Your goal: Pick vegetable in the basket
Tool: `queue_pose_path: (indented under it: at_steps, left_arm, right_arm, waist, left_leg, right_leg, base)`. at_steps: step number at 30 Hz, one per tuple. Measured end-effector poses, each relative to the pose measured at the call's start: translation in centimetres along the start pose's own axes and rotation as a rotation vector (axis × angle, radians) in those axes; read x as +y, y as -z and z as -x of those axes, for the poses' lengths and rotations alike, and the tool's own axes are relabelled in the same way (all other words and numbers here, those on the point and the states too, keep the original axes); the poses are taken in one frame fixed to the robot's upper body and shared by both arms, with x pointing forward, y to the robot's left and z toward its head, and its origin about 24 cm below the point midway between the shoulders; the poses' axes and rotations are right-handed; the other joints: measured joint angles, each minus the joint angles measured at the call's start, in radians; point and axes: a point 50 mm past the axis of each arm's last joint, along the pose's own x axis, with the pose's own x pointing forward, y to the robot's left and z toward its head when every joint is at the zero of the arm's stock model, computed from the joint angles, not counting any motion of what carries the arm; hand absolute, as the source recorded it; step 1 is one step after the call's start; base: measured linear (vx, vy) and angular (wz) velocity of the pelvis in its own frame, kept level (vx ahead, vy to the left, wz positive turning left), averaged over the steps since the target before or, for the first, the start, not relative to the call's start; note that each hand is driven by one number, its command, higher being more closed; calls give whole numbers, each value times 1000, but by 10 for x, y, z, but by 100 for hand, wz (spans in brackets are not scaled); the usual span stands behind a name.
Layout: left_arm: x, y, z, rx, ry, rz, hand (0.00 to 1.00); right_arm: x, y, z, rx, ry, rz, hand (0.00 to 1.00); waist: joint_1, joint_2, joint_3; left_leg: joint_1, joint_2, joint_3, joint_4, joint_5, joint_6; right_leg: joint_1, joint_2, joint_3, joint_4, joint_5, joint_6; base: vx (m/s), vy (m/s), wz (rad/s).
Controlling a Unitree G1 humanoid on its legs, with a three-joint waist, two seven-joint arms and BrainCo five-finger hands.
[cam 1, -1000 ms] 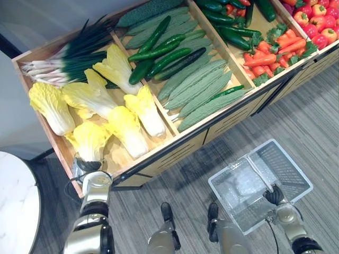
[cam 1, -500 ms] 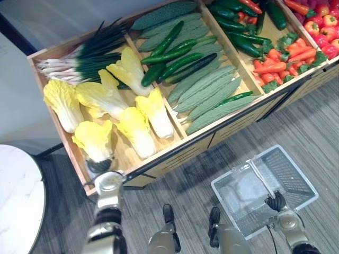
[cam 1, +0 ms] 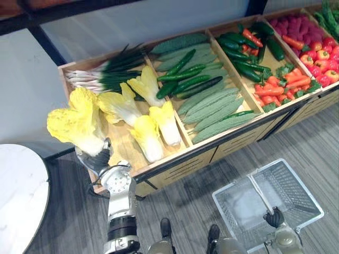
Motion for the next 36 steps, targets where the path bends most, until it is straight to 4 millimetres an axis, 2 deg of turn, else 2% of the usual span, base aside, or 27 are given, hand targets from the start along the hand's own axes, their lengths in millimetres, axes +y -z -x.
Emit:
queue_pose_path:
  at_steps: [6, 11, 14, 16, 19, 23, 27, 29, 30, 32, 33, 36]
  left_arm:
    - [-9, -32, 7, -111, 18, 99, 100]
    - [-29, -56, 28, -266, 194, 88, 100]
    - [-32, -64, 42, -387, 349, 22, 100]
    - [-35, -67, 55, -436, 491, 13, 100]
    - [-40, -66, 68, -485, 654, 4, 100]
    - [-39, -72, 80, -531, 823, 49, 100]
    - [-42, -69, 90, -492, 1023, 92, 100]
    - [-45, -64, 104, -460, 1197, 106, 100]
    - [-46, -64, 105, -459, 1213, 104, 100]
    - [-47, -63, 115, -443, 1316, 109, 100]
    - [-47, -67, 126, -466, 1400, 117, 100]
    - [-46, -77, 145, -497, 1546, 182, 100]
  right_arm:
    - [3, 7, 3, 20, -9, 5, 100]
    - [-13, 4, -5, 15, 12, 37, 100]
    - [-36, -15, -17, -51, 38, 105, 100]
    - [-58, -25, -23, -89, 79, 159, 100]
    - [-77, -38, -27, -135, 91, 229, 100]
    - [-90, -64, -29, -241, 72, 334, 100]
    - [-101, -89, -32, -315, 46, 403, 100]
    - [-107, -116, -30, -404, 58, 434, 100]
    - [-107, -119, -29, -415, 61, 435, 100]
    - [-105, -139, -24, -501, 61, 439, 100]
    - [-102, -153, -18, -570, 51, 425, 100]
    - [-97, -173, -7, -690, 35, 408, 100]
  waist:
    - [0, -5, -51]
    - [-1, -3, -81]
    - [0, 6, -94]
    - [-3, 26, -109]
    - [-3, 49, -123]
    - [-5, 65, -135]
    - [-5, 67, -135]
    - [-1, 67, -135]
    - [-1, 67, -135]
    - [2, 67, -136]
    - [6, 67, -136]
    - [9, 71, -139]
  left_leg:
    - [-6, -1, -14, 1, 1, 1]
    - [10, -1, 12, 1, 1, 1]
    - [43, 5, 77, 1, -6, 5]
    - [59, 10, 124, 0, -17, 7]
    - [88, 15, 198, -3, -34, 8]
    - [111, 20, 296, -5, -50, 8]
    - [141, 18, 375, -5, -59, 8]
    - [164, 18, 431, -5, -68, 6]
    - [167, 18, 438, -5, -68, 5]
    - [177, 20, 481, -5, -82, -5]
    - [188, 22, 511, -5, -91, 0]
    - [203, 29, 561, -5, -98, -6]
  right_leg:
    - [4, -2, -9, -7, 0, 0]
    - [2, -4, 15, 5, 1, 0]
    - [0, 6, 80, 0, 15, 0]
    - [0, 17, 126, -22, 36, 1]
    - [0, 29, 199, -51, 62, 4]
    - [-12, 43, 295, -89, 104, 12]
    - [-8, 51, 373, -122, 150, 15]
    - [-3, 56, 421, -140, 171, 19]
    - [-2, 56, 425, -141, 171, 19]
    - [2, 61, 448, -152, 179, 21]
    - [-1, 68, 473, -152, 179, 26]
    - [-5, 78, 496, -151, 179, 26]
  base:
    - [13, 7, 5]
    - [29, 8, -14]
    - [8, 9, -60]
    - [-6, 15, -61]
    - [-2, 26, -71]
    - [-11, 13, -76]
    - [-11, 13, -63]
    - [-31, 5, -57]
    - [-33, -3, -50]
    - [-45, -15, -47]
    - [-49, -28, -46]
    - [-22, -28, -39]
